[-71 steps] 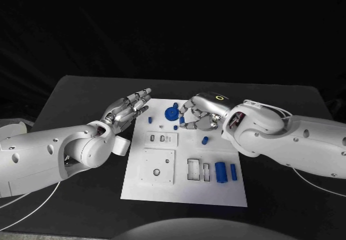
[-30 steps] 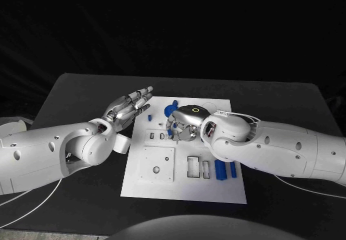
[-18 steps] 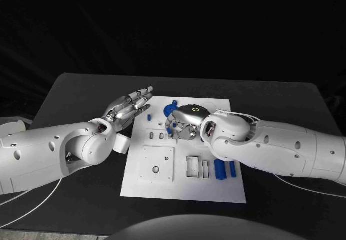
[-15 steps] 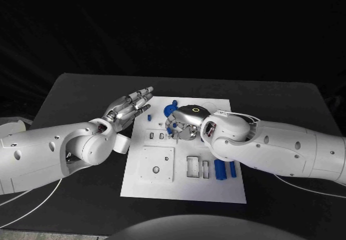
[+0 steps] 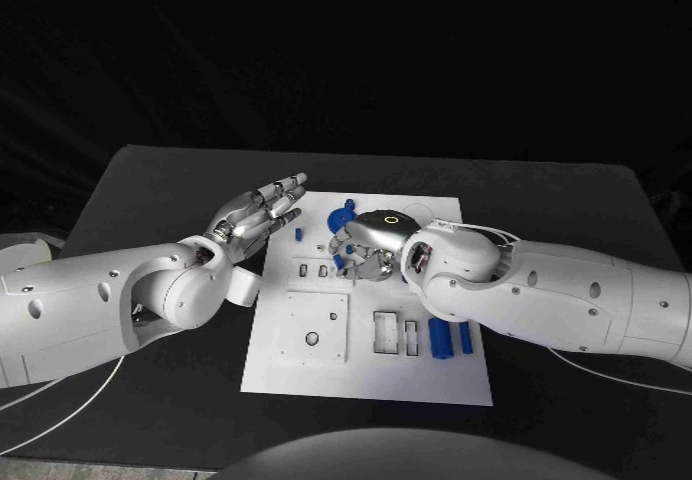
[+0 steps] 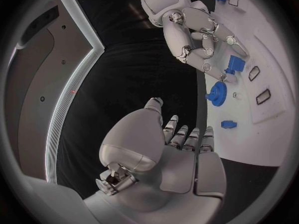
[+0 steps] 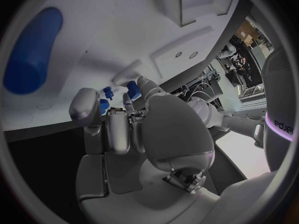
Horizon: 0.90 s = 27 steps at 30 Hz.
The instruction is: Assemble the parts on the task board
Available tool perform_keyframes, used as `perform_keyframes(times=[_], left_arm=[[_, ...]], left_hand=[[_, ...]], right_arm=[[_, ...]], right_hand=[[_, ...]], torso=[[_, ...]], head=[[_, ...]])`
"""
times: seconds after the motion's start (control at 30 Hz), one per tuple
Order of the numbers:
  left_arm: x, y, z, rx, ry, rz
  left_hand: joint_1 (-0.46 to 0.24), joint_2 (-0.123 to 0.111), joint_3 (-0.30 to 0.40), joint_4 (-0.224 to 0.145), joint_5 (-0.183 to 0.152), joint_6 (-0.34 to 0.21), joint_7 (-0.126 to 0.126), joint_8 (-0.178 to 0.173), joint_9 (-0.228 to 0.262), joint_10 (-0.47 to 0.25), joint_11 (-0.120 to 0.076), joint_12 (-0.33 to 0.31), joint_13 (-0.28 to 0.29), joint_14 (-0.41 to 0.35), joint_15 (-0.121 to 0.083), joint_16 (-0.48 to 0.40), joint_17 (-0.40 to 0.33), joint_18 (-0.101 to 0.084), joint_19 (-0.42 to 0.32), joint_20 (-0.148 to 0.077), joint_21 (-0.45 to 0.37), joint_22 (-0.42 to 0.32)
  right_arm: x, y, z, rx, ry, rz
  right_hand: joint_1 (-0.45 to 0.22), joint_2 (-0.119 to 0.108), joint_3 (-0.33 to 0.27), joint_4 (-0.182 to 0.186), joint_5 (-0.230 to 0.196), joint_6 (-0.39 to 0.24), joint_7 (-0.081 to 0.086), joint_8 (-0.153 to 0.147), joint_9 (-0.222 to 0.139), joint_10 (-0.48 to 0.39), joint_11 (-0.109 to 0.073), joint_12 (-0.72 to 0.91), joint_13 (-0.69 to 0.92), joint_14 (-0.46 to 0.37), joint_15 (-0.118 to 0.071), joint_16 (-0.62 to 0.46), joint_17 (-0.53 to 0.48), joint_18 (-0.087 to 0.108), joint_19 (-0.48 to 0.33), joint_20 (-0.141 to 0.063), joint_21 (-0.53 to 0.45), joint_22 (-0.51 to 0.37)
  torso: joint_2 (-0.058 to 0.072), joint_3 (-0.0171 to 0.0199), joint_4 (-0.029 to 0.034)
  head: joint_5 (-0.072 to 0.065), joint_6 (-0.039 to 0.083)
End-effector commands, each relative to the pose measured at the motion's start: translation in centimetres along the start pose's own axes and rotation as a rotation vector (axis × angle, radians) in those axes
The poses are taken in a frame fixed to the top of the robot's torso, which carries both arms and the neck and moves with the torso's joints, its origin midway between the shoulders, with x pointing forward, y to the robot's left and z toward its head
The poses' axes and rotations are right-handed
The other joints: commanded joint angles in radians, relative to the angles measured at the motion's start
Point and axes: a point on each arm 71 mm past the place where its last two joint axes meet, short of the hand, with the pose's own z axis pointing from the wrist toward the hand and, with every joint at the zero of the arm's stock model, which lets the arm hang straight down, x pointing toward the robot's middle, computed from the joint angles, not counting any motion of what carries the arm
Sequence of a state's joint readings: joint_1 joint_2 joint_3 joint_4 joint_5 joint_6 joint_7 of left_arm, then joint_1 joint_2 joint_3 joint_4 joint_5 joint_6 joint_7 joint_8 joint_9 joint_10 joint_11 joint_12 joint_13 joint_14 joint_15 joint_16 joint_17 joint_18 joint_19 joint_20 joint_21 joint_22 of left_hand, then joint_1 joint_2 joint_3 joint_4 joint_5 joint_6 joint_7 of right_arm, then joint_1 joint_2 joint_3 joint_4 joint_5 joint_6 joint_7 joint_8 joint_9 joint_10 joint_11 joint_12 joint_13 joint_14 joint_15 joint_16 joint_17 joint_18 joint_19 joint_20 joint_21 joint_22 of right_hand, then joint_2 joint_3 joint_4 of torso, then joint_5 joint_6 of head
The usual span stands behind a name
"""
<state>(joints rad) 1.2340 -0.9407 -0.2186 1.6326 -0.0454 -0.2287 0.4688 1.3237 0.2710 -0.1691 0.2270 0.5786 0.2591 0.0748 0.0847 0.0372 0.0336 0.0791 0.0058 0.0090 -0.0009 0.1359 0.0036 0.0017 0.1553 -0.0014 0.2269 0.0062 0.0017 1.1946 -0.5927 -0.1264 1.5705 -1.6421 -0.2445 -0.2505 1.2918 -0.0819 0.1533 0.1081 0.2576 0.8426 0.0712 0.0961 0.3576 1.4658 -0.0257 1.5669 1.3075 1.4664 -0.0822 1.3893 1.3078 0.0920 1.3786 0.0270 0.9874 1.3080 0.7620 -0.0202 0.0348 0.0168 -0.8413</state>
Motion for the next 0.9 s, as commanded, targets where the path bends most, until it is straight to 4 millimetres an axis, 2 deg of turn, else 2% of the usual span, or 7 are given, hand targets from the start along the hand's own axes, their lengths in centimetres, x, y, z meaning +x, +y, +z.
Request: perform_keyframes(times=[0.03, 0.23, 0.37, 0.5, 0.67, 0.83, 0.9], left_arm=[[0.2, -0.1, 0.0, 0.007, 0.023, -0.010], [0.2, -0.1, 0.0, 0.014, 0.013, -0.005], [-0.1, -0.2, -0.2, 0.018, -0.013, 0.007], [-0.6, -0.7, -0.7, 0.038, -0.050, 0.030], [-1.0, -2.4, -0.8, 0.095, -0.088, 0.106], [-1.0, -4.9, -0.5, 0.169, -0.121, 0.236], [-1.1, -5.9, -0.4, 0.192, -0.138, 0.292]], left_hand=[[0.008, -0.002, 0.002, -0.006, 0.005, -0.002, 0.005, 0.004, 0.000, 0.000, 0.004, 0.004, 0.001, 0.001, 0.006, -0.004, -0.002, 0.011, 0.001, 0.009, -0.006, -0.002], [0.009, -0.002, 0.003, -0.008, 0.005, -0.001, 0.006, 0.004, 0.000, -0.001, 0.007, 0.003, 0.001, 0.001, 0.007, -0.004, -0.002, 0.011, 0.001, 0.010, -0.006, -0.002], [0.010, -0.010, 0.001, -0.015, 0.004, 0.001, 0.007, 0.006, 0.001, -0.002, 0.011, 0.003, 0.001, 0.001, 0.009, -0.004, -0.002, 0.014, 0.001, 0.017, -0.006, -0.002], [0.014, -0.020, -0.003, -0.026, 0.002, 0.002, 0.008, 0.009, 0.001, -0.002, 0.017, 0.003, 0.001, 0.001, 0.012, -0.004, -0.002, 0.021, 0.001, 0.028, -0.006, -0.002], [0.029, -0.045, -0.008, -0.055, -0.005, 0.004, 0.012, 0.012, 0.001, 0.003, 0.024, 0.004, 0.002, 0.001, 0.019, -0.003, -0.001, 0.027, 0.004, 0.045, -0.004, 0.000], [0.067, -0.070, -0.006, -0.068, -0.095, 0.022, 0.027, 0.021, 0.003, 0.039, 0.043, 0.010, 0.008, 0.046, 0.048, 0.040, 0.016, 0.024, 0.038, 0.061, 0.023, 0.016], [0.083, -0.079, -0.004, -0.062, -0.128, 0.037, 0.034, 0.028, 0.005, 0.117, 0.062, 0.027, 0.024, 0.098, 0.051, 0.090, 0.028, 0.024, 0.077, 0.064, 0.048, 0.029]], right_arm=[[0.0, 0.0, 0.0, -0.007, 0.002, -0.010], [-0.3, -0.1, -0.3, -0.015, -0.040, 0.005], [-1.1, -0.2, -1.1, -0.027, -0.100, 0.023], [-3.3, -0.5, -2.1, -0.027, -0.177, 0.037], [-6.5, -1.2, -3.5, -0.010, -0.245, 0.074], [-9.1, -2.3, -5.3, 0.004, -0.324, 0.109], [-9.7, -3.0, -5.9, 0.017, -0.339, 0.120]], right_hand=[[-0.011, 0.001, -0.009, 0.002, -0.020, -0.014, 0.001, -0.011, -0.006, 0.105, 0.007, 0.004, 0.263, 0.059, 0.005, -0.004, 0.106, 0.016, 0.002, 0.009, -0.006, 0.093], [-0.039, -0.008, -0.039, 0.024, -0.120, -0.063, 0.001, -0.031, -0.033, 0.105, 0.008, 0.004, 0.263, 0.059, 0.006, -0.006, 0.104, 0.017, 0.005, 0.009, -0.014, 0.096], [-0.060, -0.039, -0.061, 0.080, -0.192, -0.101, 0.002, -0.031, -0.059, 0.102, 0.009, 0.001, 0.260, 0.060, 0.006, -0.004, 0.104, 0.016, 0.009, 0.009, -0.017, 0.099], [-0.044, -0.069, -0.064, 0.142, -0.199, -0.134, 0.006, -0.030, -0.082, 0.104, 0.011, 0.003, 0.262, 0.067, 0.007, 0.019, 0.123, 0.011, 0.021, 0.009, 0.007, 0.110], [-0.026, -0.072, -0.062, 0.169, -0.193, -0.139, 0.009, -0.027, -0.092, 0.104, 0.013, 0.003, 0.262, 0.069, 0.008, 0.027, 0.130, 0.010, 0.026, 0.010, 0.014, 0.115], [-0.030, -0.071, -0.065, 0.183, -0.189, -0.118, 0.012, -0.015, -0.095, 0.105, 0.016, 0.004, 0.263, 0.071, 0.010, 0.034, 0.135, 0.008, 0.030, 0.011, 0.023, 0.120], [-0.033, -0.066, -0.065, 0.183, -0.189, -0.101, 0.013, -0.007, -0.095, 0.105, 0.016, 0.004, 0.263, 0.072, 0.011, 0.037, 0.138, 0.007, 0.032, 0.012, 0.029, 0.123]], torso=[[0.000, 0.0000, -0.0004], [0.000, 0.0005, 0.0000], [-0.002, 0.0026, 0.0010], [-0.007, 0.0049, 0.0007], [-0.019, 0.0125, -0.0023], [-0.036, 0.0207, -0.0061], [-0.045, 0.0238, -0.0077]], head=[[0.001, -0.002], [0.005, -0.001], [0.012, 0.008], [0.015, 0.006], [0.020, 0.002], [0.020, -0.004], [0.024, -0.007]])
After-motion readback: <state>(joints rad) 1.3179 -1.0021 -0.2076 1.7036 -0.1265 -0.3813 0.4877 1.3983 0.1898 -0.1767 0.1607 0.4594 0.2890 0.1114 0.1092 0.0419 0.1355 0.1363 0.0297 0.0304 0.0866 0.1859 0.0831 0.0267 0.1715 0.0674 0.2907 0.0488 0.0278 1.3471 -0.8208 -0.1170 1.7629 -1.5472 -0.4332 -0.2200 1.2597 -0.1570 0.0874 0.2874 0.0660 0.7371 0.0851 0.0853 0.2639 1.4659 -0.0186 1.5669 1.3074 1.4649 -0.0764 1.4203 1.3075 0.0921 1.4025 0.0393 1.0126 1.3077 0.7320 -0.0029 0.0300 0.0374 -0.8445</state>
